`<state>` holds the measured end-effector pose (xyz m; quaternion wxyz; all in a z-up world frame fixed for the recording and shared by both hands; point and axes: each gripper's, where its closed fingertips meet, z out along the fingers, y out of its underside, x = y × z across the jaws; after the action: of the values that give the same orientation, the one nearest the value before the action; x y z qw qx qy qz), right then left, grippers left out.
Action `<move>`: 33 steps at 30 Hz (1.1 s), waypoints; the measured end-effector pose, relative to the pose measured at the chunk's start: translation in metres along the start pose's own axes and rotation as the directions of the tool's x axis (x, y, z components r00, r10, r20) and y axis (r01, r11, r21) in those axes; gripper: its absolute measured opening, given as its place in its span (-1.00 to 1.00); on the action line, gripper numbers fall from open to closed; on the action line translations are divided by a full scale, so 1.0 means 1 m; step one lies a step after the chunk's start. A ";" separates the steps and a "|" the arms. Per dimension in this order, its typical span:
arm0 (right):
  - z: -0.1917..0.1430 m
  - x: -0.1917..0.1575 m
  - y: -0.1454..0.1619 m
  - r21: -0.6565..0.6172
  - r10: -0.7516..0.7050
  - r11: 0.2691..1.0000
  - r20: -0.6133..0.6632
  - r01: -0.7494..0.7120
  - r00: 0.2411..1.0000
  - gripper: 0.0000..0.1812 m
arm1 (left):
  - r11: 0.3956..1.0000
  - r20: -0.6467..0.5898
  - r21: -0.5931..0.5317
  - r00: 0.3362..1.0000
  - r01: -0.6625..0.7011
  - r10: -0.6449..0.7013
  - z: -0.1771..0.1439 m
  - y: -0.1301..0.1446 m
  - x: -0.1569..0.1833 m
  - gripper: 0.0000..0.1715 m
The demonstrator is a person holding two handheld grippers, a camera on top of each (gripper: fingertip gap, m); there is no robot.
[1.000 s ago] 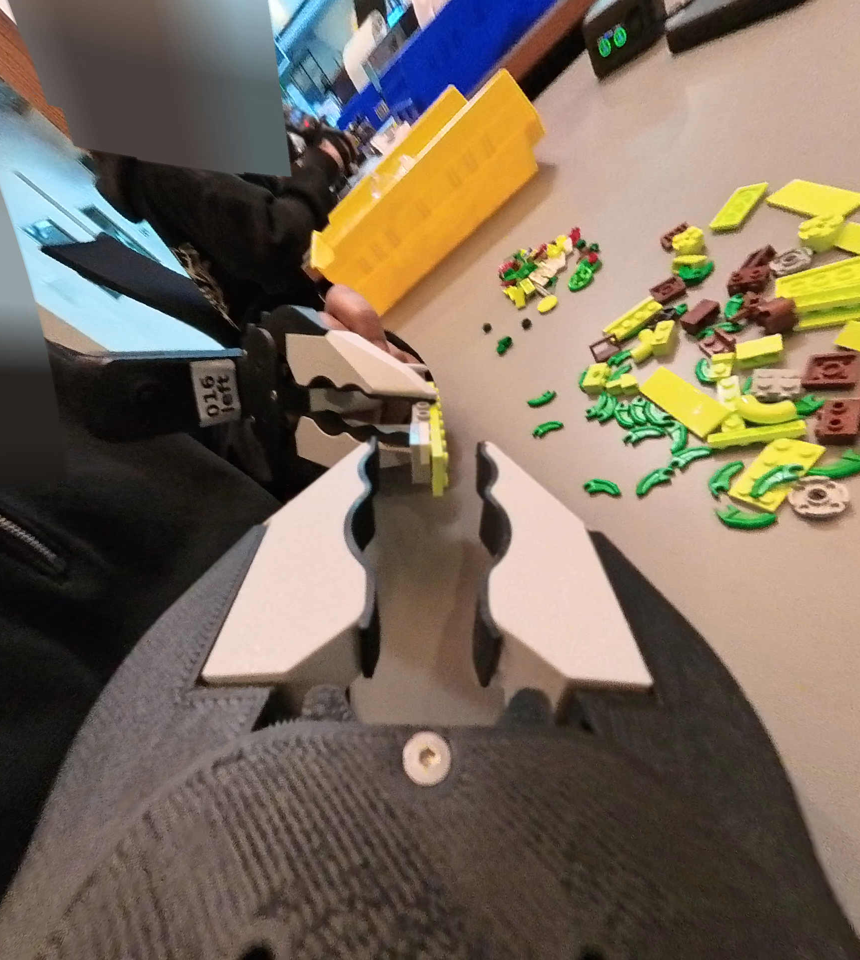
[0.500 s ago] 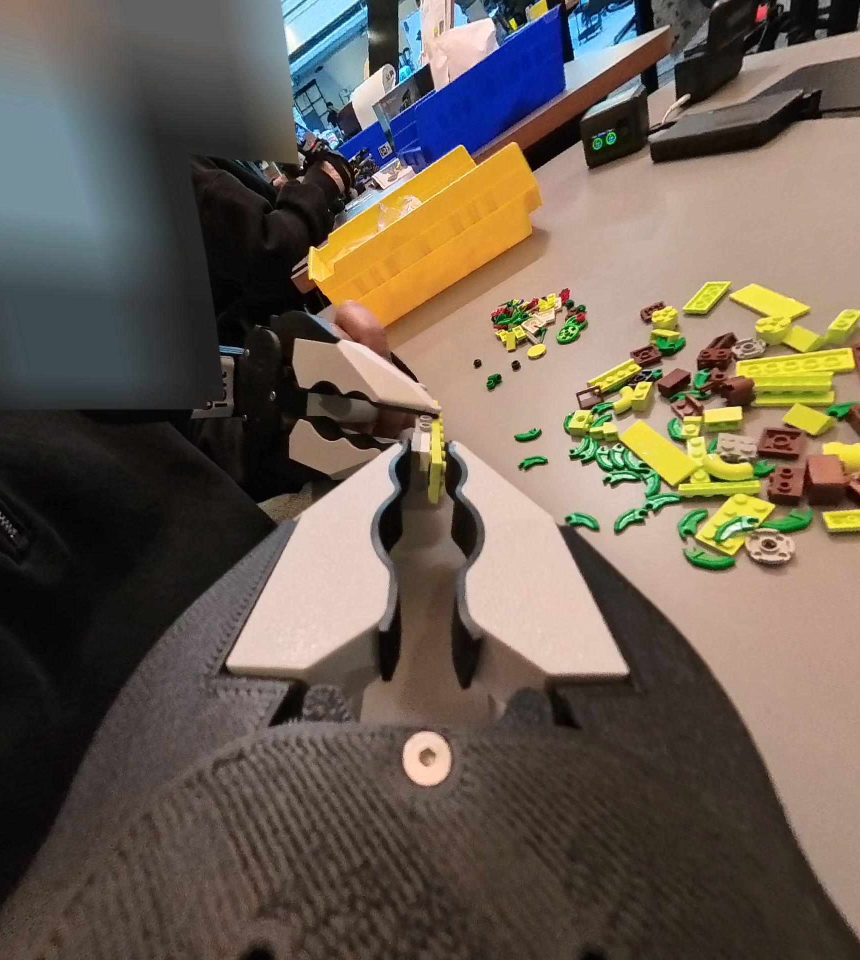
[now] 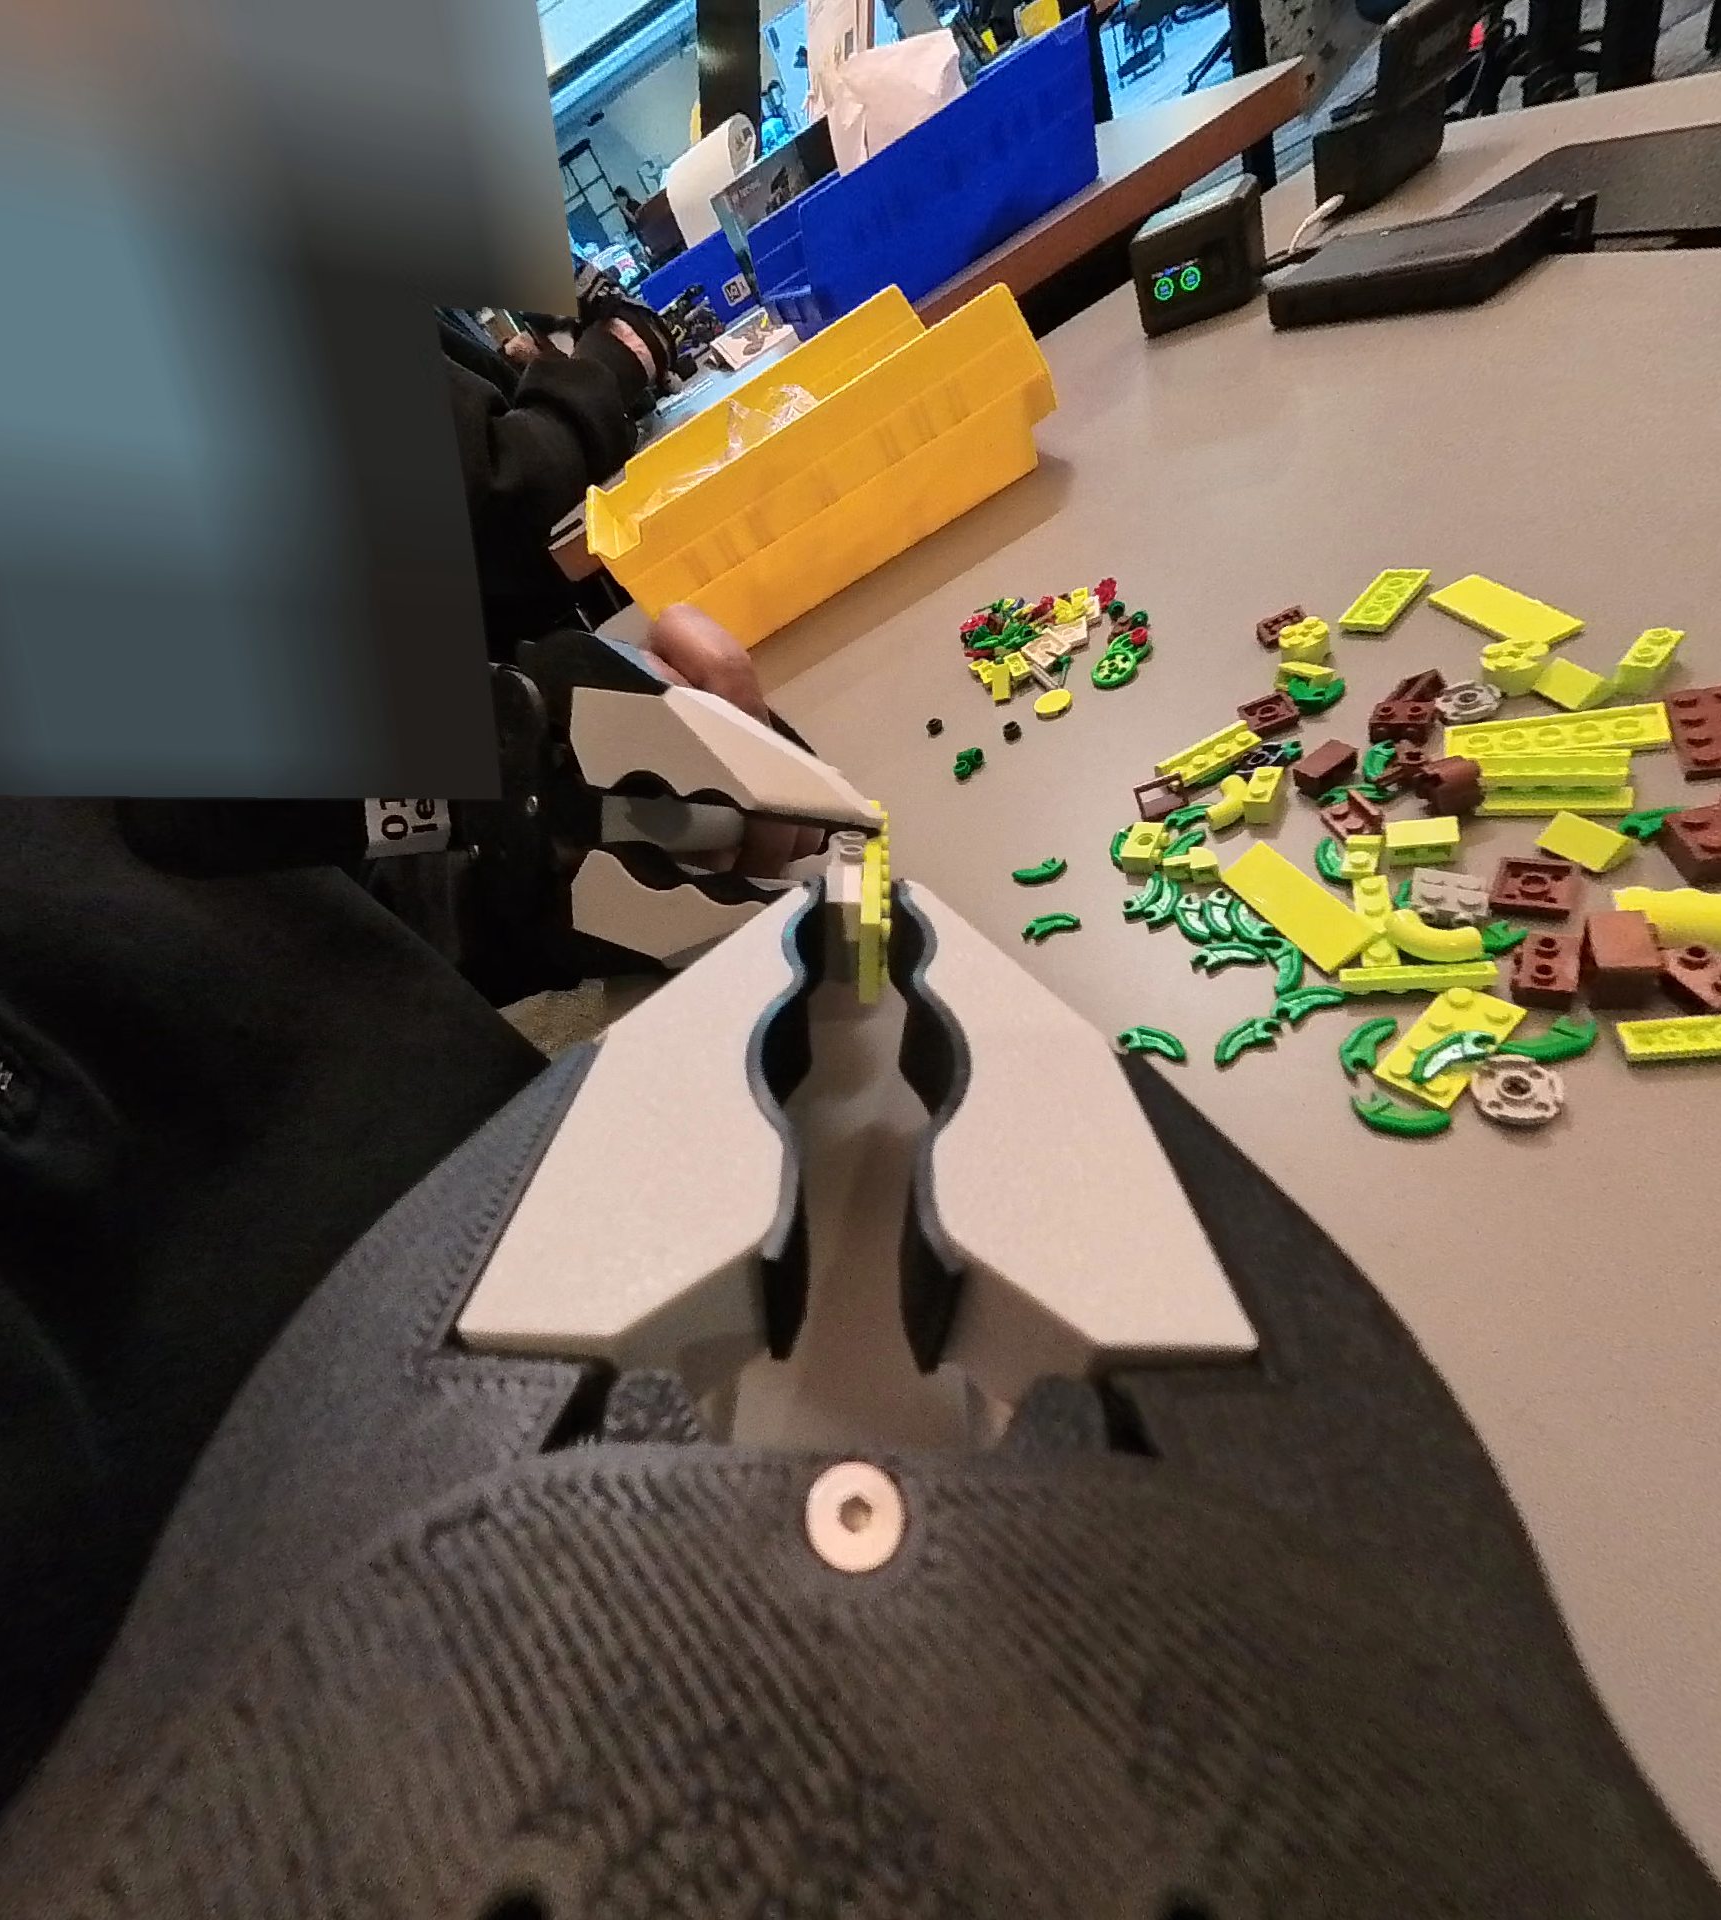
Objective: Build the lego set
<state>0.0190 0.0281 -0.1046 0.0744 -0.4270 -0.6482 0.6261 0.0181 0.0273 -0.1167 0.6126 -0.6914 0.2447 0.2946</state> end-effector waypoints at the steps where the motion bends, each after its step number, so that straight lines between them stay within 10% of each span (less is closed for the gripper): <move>1: 0.000 0.000 0.000 -0.003 0.000 1.000 -0.003 0.000 1.000 -0.90 | 1.000 -0.001 -0.001 1.000 0.000 0.000 0.000 0.000 0.000 -0.84; 8: -0.003 0.006 0.001 0.019 0.003 1.000 -0.028 -0.002 1.000 -0.90 | 0.999 -0.016 0.000 0.999 0.045 -0.045 0.004 0.004 0.001 -0.81; 12: -0.014 0.007 -0.005 0.046 -0.050 0.998 -0.035 0.051 0.998 -0.90 | 0.969 -0.072 0.045 0.968 0.243 -0.240 -0.001 0.003 -0.009 -0.43; 17: -0.013 -0.005 0.012 -0.073 -0.235 0.970 -0.029 0.232 0.972 -0.90 | 0.720 -0.377 -0.023 0.661 0.694 -0.649 -0.003 0.002 -0.006 -0.20; 22: -0.004 -0.019 0.018 -0.082 -0.306 0.949 0.007 0.306 0.952 -0.90 | 0.594 -0.604 -0.177 0.390 0.784 -0.695 -0.012 -0.012 0.021 -0.55; 33: 0.001 -0.017 0.016 -0.043 -0.284 0.958 -0.008 0.284 0.959 -0.86 | 0.565 -0.632 -0.175 0.348 0.807 -0.692 -0.016 -0.015 0.019 -0.90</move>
<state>0.0367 0.0141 -0.1112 0.1592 -0.3355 -0.7151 0.5923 0.0440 0.0137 -0.1182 0.6104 -0.7255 0.1155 -0.2963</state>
